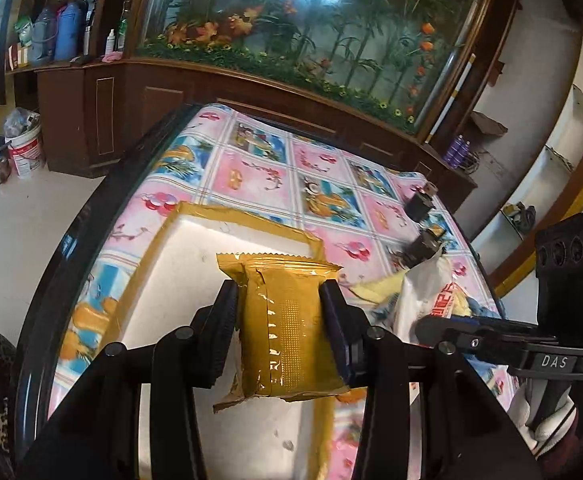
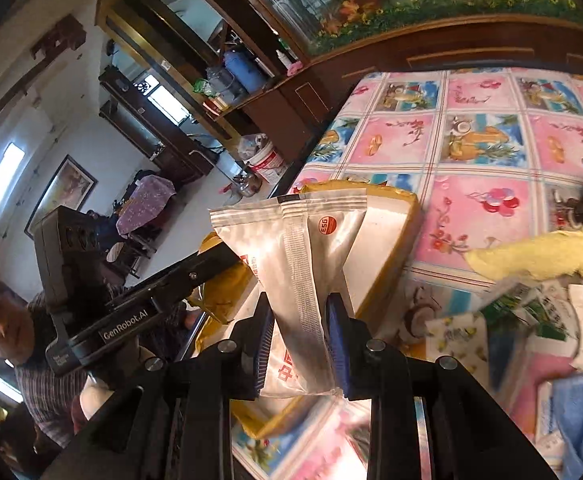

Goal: Organize soft objects

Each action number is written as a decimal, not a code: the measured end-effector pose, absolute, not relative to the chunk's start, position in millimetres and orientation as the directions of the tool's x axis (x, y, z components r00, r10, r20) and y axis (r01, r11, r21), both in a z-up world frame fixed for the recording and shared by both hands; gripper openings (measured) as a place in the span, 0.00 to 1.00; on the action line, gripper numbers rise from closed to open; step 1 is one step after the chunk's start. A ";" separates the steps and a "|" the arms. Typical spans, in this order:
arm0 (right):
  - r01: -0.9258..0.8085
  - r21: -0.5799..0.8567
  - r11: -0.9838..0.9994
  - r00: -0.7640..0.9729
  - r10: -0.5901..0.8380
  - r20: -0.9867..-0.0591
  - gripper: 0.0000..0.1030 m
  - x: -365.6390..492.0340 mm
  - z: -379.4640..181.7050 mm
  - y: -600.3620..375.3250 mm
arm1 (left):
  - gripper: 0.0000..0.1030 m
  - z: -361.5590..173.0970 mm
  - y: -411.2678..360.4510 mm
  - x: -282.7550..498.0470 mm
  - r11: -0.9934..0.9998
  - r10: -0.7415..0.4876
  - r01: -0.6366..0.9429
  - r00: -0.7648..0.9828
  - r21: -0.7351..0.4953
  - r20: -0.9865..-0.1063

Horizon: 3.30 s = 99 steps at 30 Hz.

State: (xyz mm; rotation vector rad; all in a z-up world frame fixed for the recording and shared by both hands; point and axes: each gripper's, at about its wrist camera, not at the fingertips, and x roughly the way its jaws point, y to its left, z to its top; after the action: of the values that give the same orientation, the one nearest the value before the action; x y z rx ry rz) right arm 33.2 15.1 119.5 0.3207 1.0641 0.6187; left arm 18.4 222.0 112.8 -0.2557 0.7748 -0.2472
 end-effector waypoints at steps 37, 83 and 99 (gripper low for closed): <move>-0.124 0.326 0.937 0.596 0.333 -0.731 0.66 -34.4 108.1 -123.6 | 0.75 92.6 211.5 -22.3 0.892 -0.375 0.096 0.704 -0.442 -0.603; -0.182 0.319 0.930 0.313 0.362 -0.878 0.53 -40.4 34.4 -122.2 | 0.75 38.3 61.4 -80.2 0.860 -0.377 0.498 0.473 -0.112 -0.796; -0.196 0.344 0.918 0.366 0.394 -0.843 0.49 -52.4 42.3 -120.3 | 0.37 38.1 83.2 -86.4 0.874 -0.426 0.430 0.450 -0.228 -0.785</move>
State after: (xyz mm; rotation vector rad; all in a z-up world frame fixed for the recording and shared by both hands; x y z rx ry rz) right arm -52.4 -120.3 42.3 0.1974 1.1362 0.3825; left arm -86.4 83.2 38.1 0.0040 0.9691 -0.5292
